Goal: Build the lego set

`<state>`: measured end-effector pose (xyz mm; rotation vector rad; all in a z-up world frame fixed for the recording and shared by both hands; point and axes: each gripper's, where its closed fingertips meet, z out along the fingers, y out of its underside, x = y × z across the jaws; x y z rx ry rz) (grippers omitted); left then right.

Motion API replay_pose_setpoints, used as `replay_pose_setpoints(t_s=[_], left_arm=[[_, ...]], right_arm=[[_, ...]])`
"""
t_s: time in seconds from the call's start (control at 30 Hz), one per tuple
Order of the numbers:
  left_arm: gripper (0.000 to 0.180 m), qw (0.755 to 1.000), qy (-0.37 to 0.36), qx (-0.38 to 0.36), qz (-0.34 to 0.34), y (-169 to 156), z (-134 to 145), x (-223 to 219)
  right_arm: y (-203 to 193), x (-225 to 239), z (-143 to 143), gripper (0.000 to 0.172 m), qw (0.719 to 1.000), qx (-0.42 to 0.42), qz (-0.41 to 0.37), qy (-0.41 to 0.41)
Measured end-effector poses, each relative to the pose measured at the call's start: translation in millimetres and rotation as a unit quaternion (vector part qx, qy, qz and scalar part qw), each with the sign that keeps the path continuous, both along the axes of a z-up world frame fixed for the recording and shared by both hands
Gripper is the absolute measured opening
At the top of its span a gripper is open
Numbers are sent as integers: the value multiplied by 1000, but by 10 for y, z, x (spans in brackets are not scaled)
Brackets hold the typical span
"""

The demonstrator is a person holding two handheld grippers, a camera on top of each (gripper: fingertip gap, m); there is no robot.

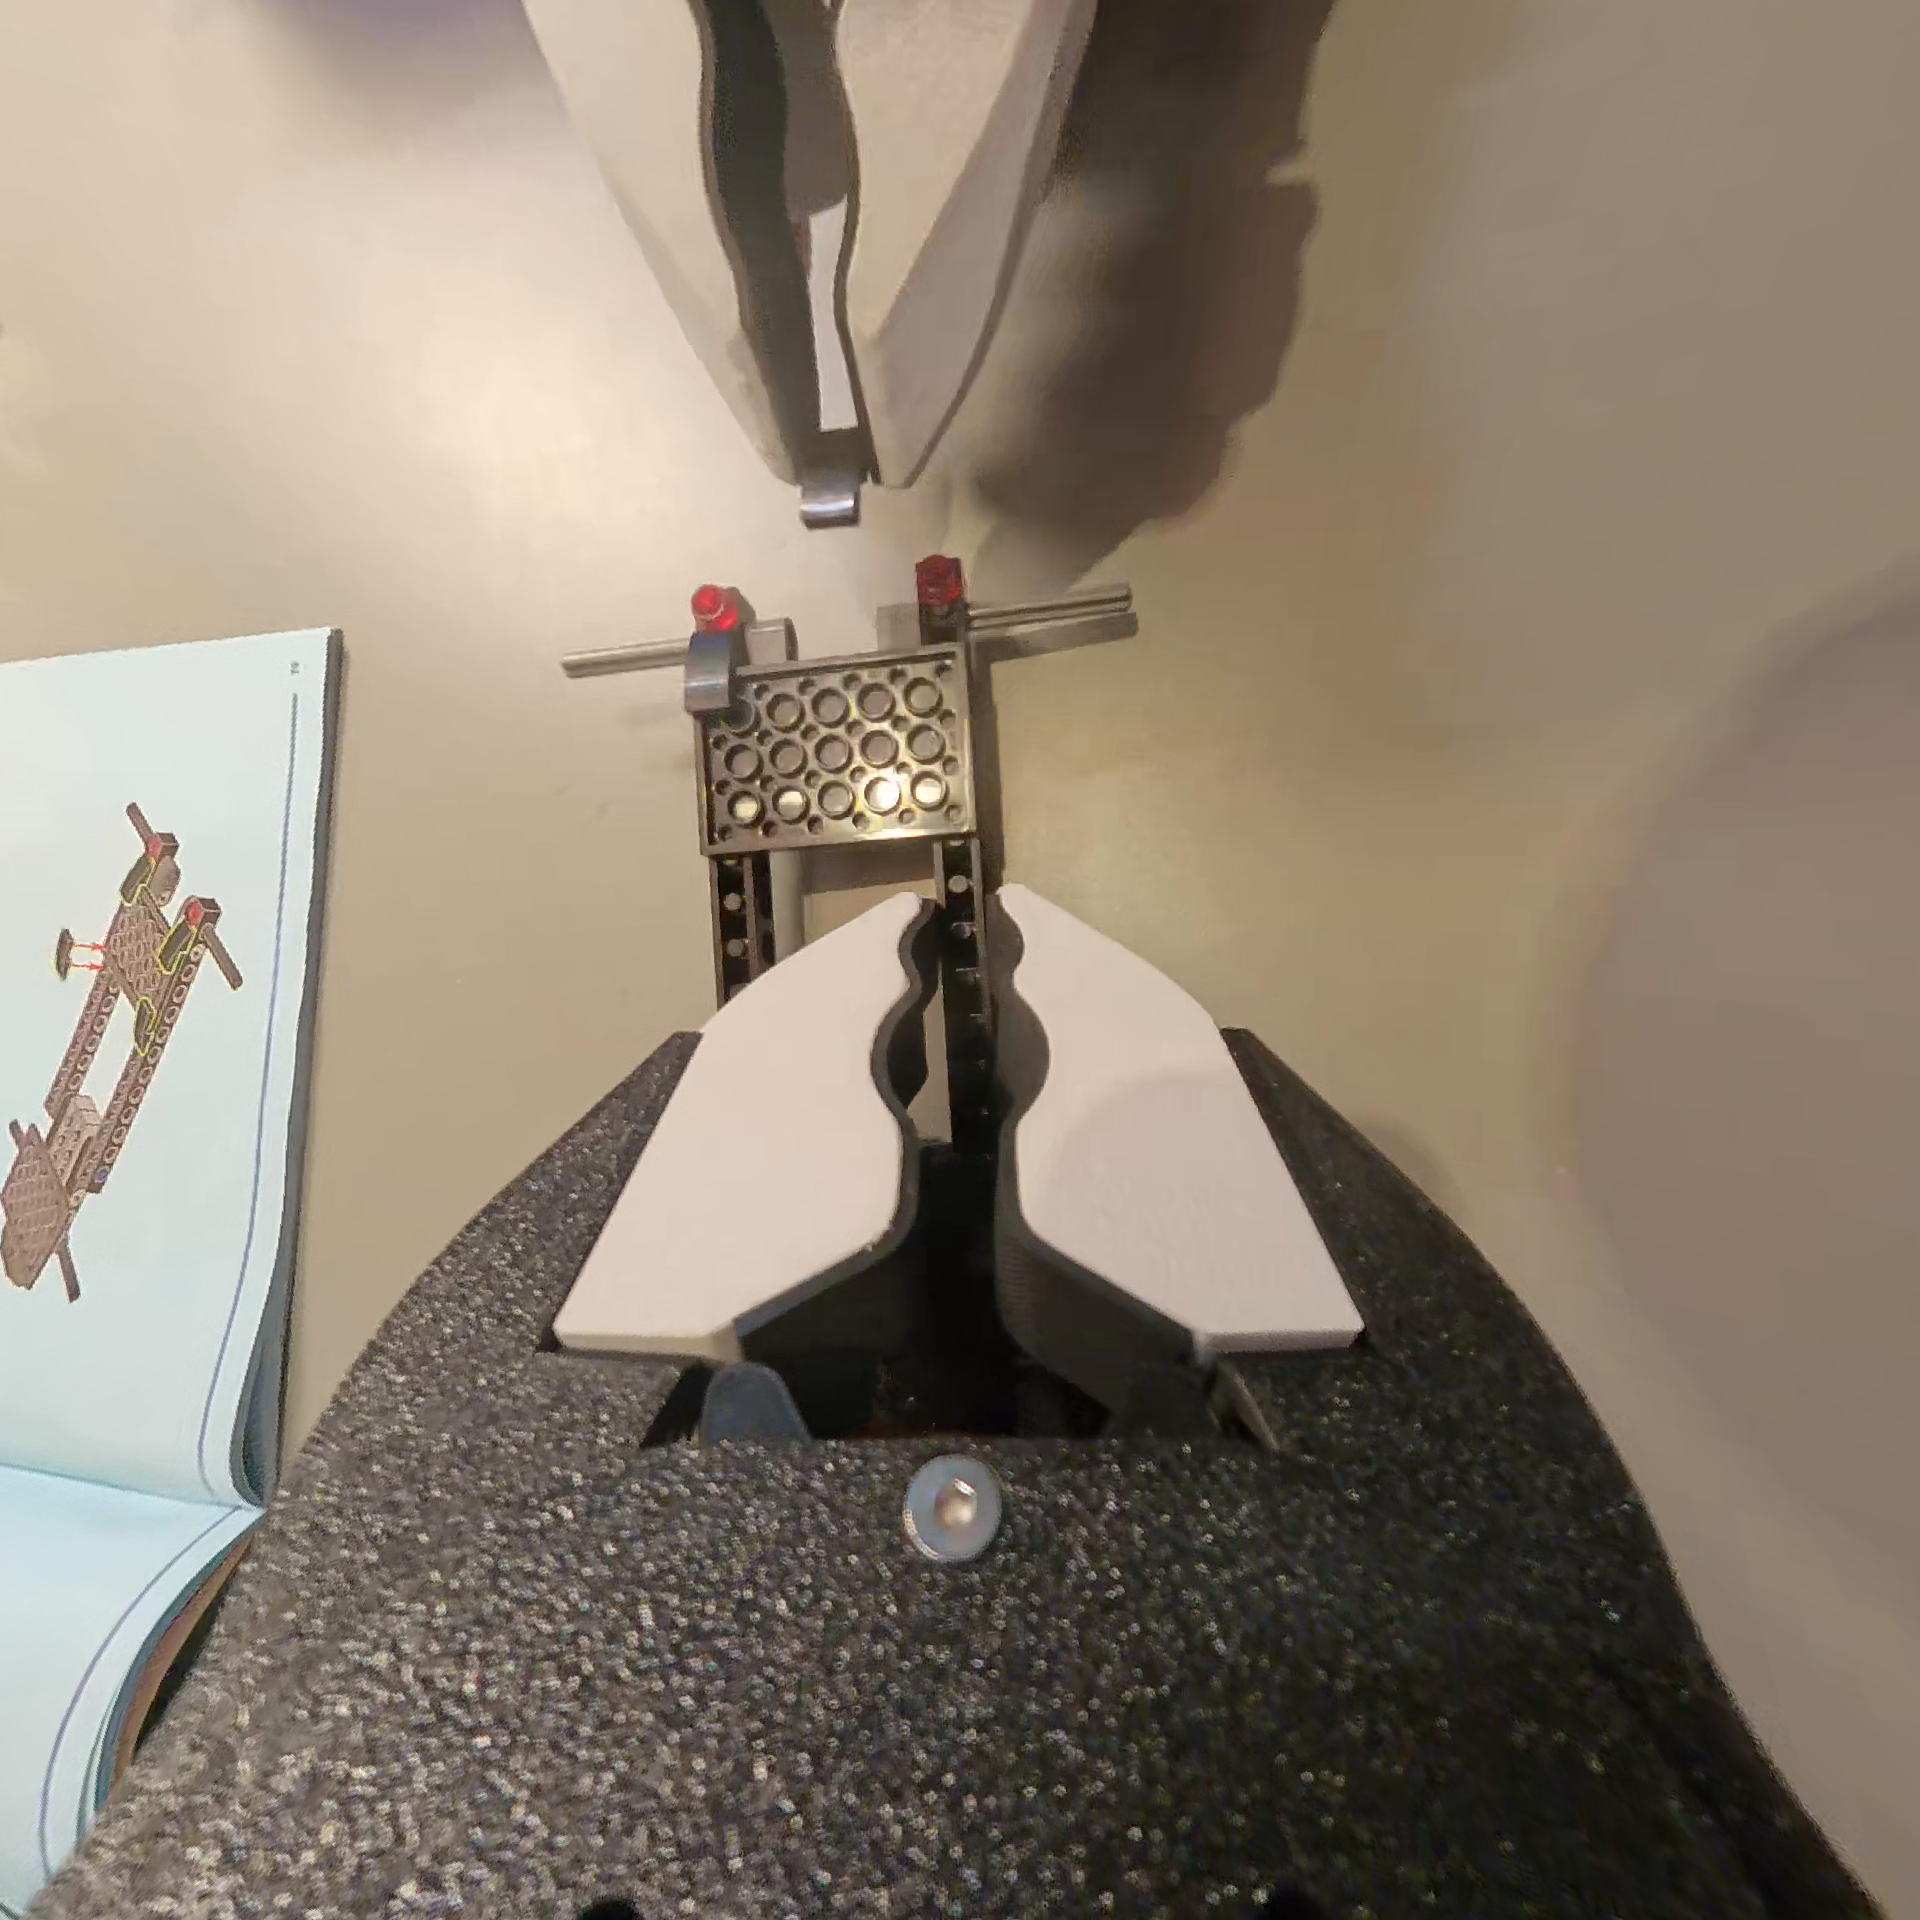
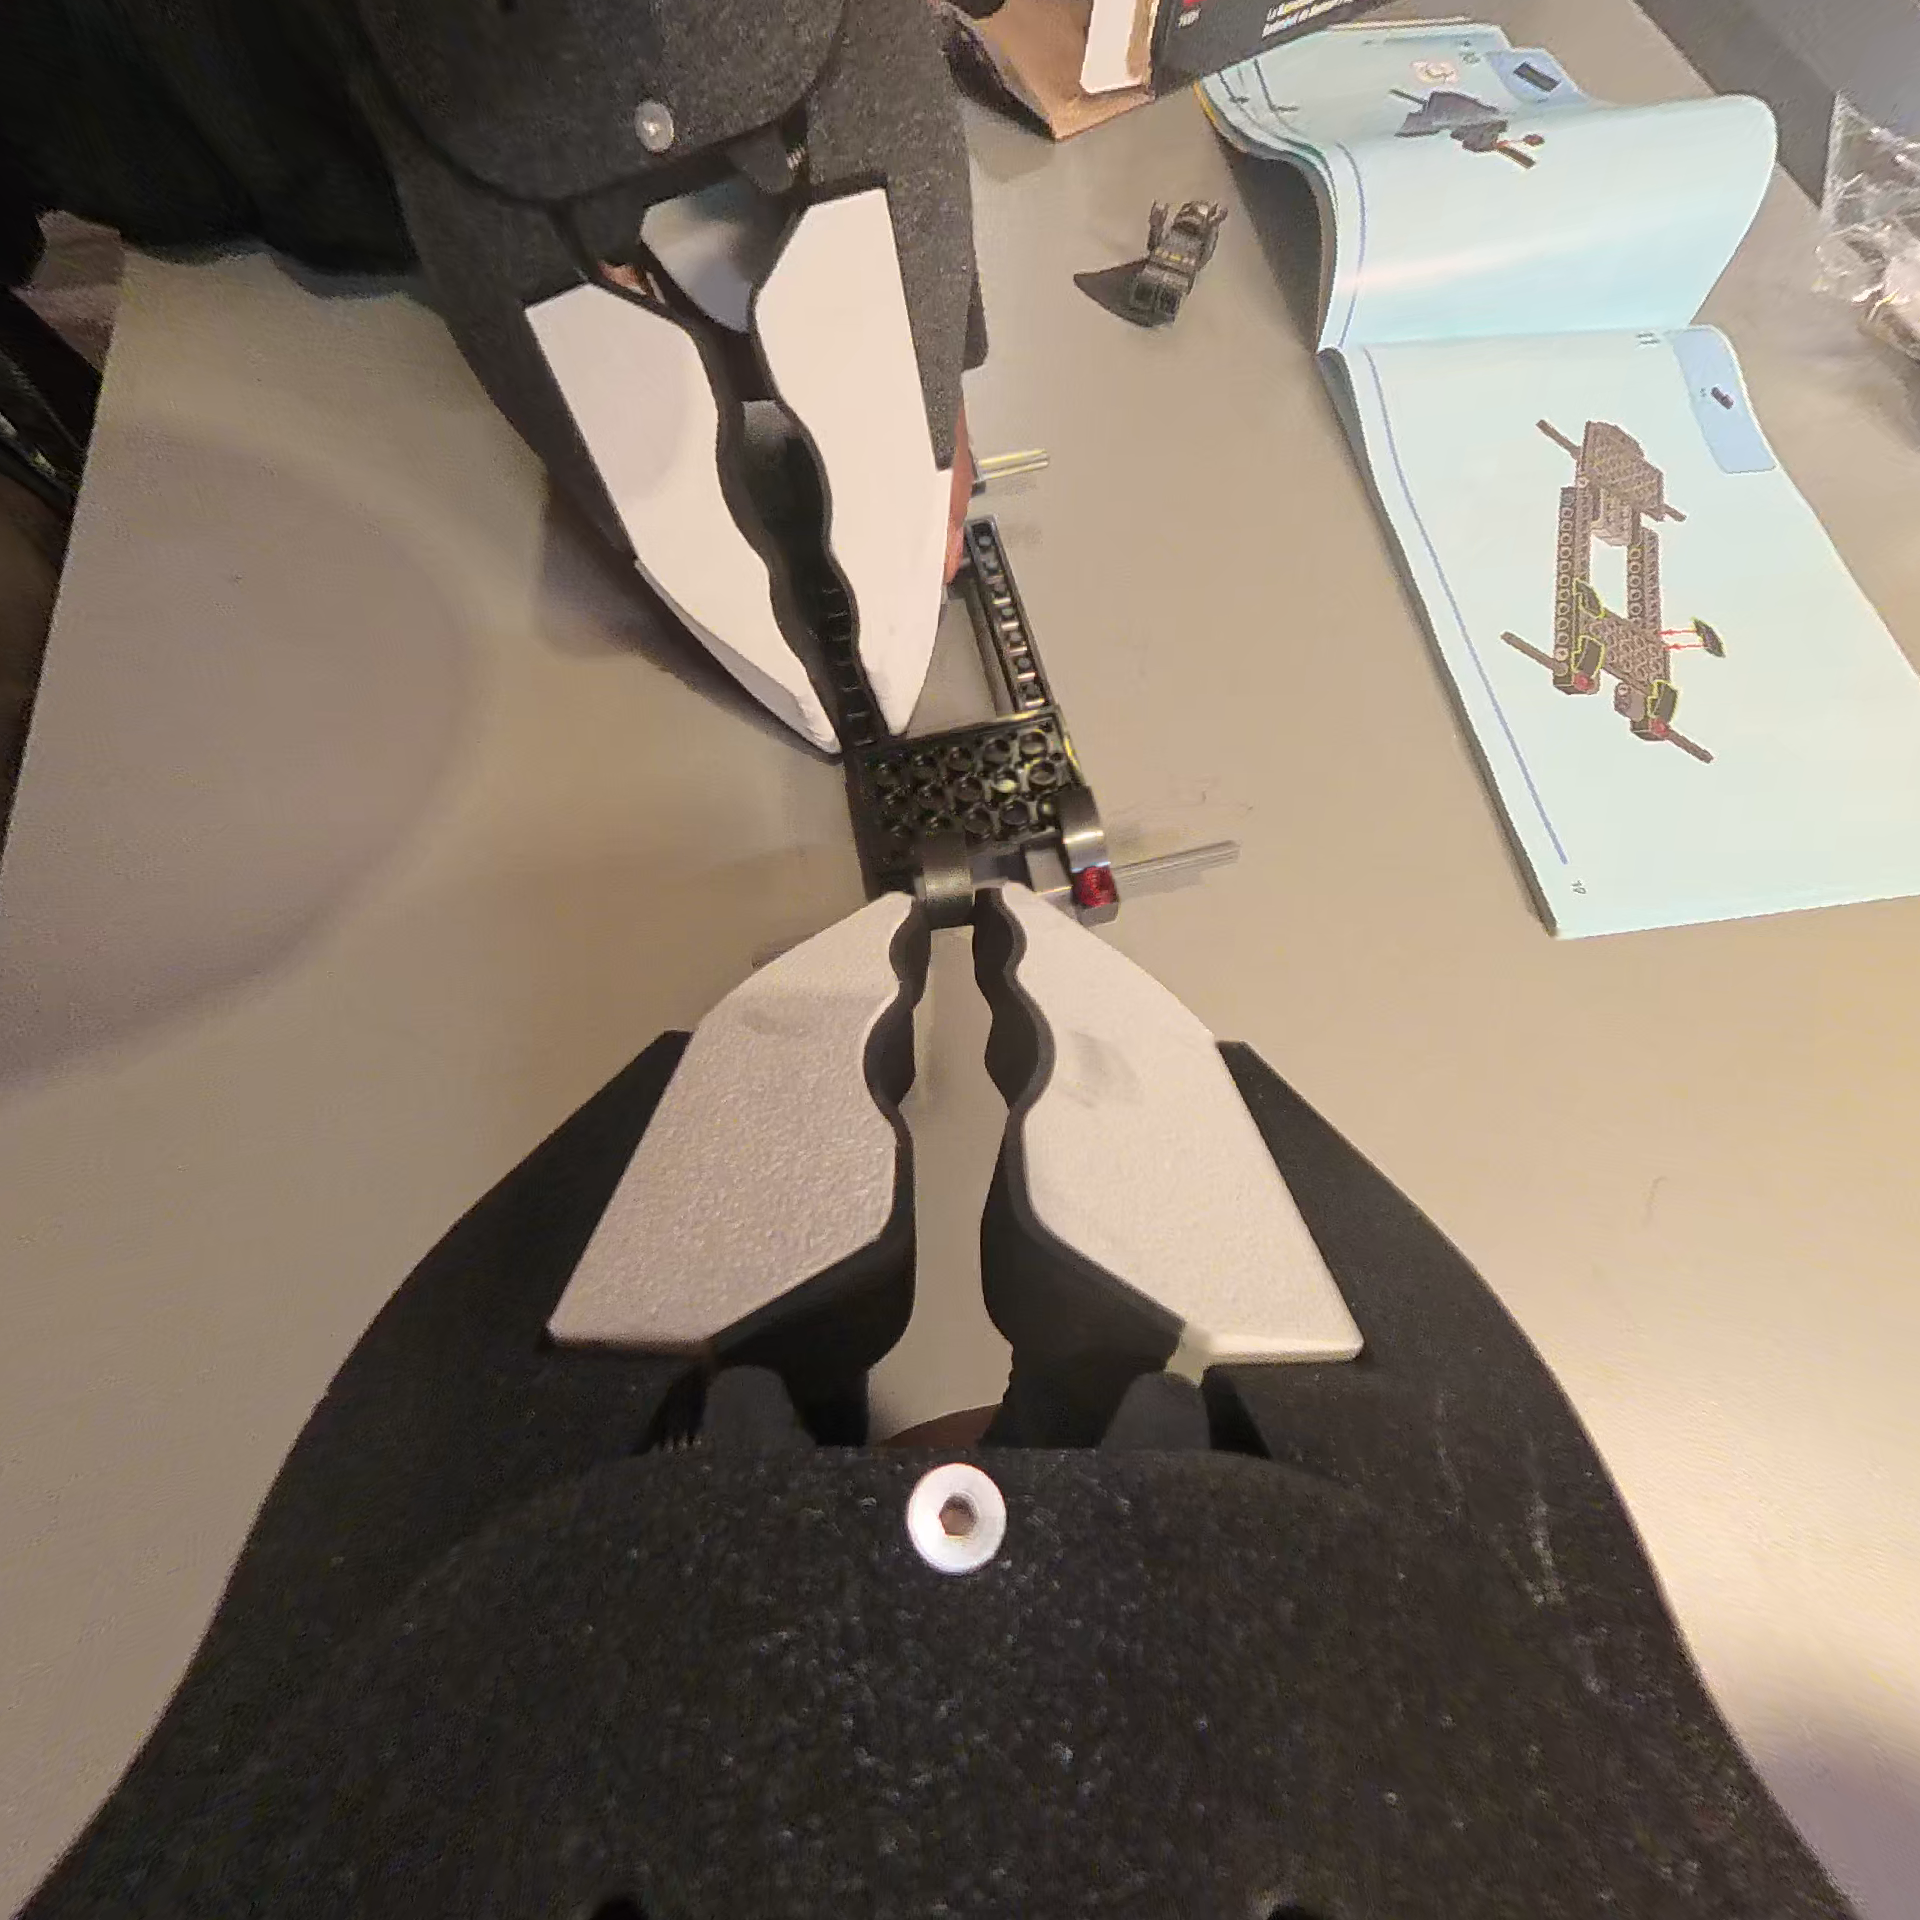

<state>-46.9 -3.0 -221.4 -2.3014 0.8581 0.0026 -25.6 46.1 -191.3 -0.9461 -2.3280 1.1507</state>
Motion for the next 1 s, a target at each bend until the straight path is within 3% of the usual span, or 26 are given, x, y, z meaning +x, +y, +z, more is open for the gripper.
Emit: replay_pose_setpoints(t_s=[1.0], left_arm=[[8,1000,-25,-7,-4,-12,15,60]], right_arm=[[-156,39,-182,11,999,40,22,-13]])
